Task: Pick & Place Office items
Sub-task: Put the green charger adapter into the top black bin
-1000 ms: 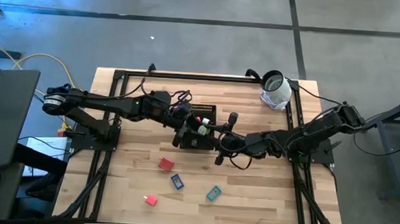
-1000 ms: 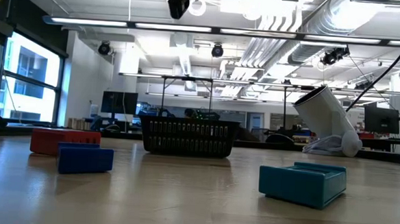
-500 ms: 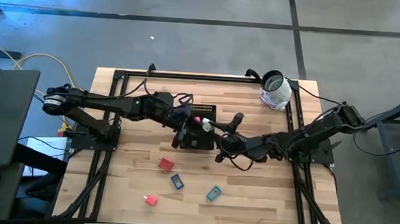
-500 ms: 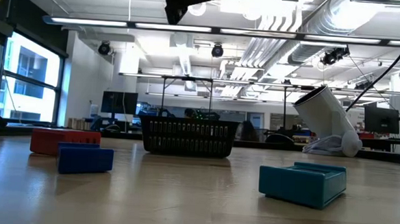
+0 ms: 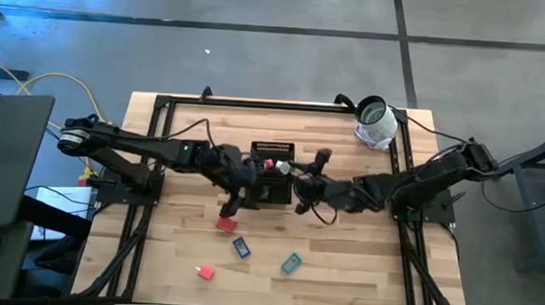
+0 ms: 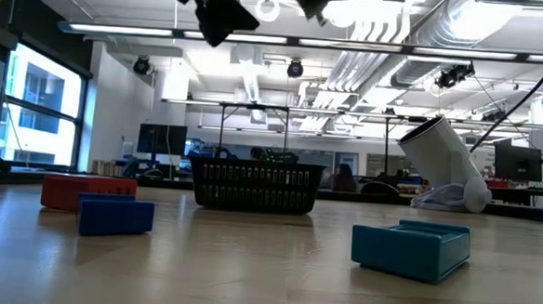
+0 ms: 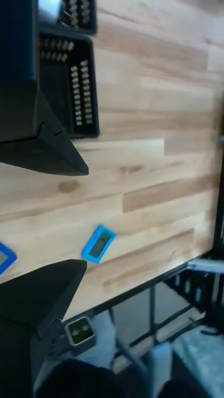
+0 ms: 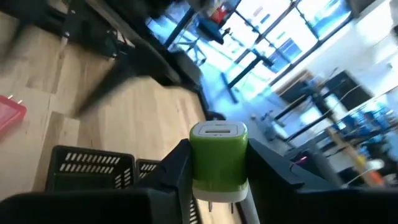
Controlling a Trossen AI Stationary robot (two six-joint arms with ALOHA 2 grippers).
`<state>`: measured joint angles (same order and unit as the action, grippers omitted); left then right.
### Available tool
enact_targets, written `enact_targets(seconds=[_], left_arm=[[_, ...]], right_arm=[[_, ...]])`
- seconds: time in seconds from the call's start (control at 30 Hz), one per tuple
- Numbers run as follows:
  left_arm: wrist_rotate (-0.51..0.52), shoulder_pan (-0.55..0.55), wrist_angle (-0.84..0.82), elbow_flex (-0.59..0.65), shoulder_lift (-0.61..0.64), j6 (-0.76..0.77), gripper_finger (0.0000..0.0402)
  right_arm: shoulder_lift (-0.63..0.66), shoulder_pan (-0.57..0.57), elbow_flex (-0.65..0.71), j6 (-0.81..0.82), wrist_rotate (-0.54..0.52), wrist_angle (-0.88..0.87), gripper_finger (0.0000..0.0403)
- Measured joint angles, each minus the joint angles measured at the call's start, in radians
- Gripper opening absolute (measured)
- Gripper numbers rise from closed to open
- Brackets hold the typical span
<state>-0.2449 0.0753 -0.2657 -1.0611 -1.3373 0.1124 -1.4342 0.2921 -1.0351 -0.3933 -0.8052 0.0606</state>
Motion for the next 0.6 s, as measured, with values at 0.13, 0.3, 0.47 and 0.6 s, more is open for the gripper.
enact_targets(seconds=[0.13, 0.3, 0.47, 0.6], left_arm=[[0.08, 0.073, -0.008, 0.0, 0.0, -0.035, 0.0226], [0.232, 0.153, -0.044, 0.0, 0.0, -0.056, 0.0226], [0.379, 0.207, -0.057, 0.0, 0.0, -0.056, 0.0226], [0.41, 0.221, -0.057, 0.0, 0.0, -0.067, 0.0226]], right_arm=[[0.0, -0.073, 0.0, 0.05, 0.092, -0.043, 0.011], [0.0, -0.178, 0.0, 0.123, 0.285, -0.07, 0.011], [-0.01, -0.289, 0.0, 0.184, 0.507, -0.071, 0.011], [-0.023, -0.373, 0.0, 0.221, 0.665, -0.067, 0.011]])
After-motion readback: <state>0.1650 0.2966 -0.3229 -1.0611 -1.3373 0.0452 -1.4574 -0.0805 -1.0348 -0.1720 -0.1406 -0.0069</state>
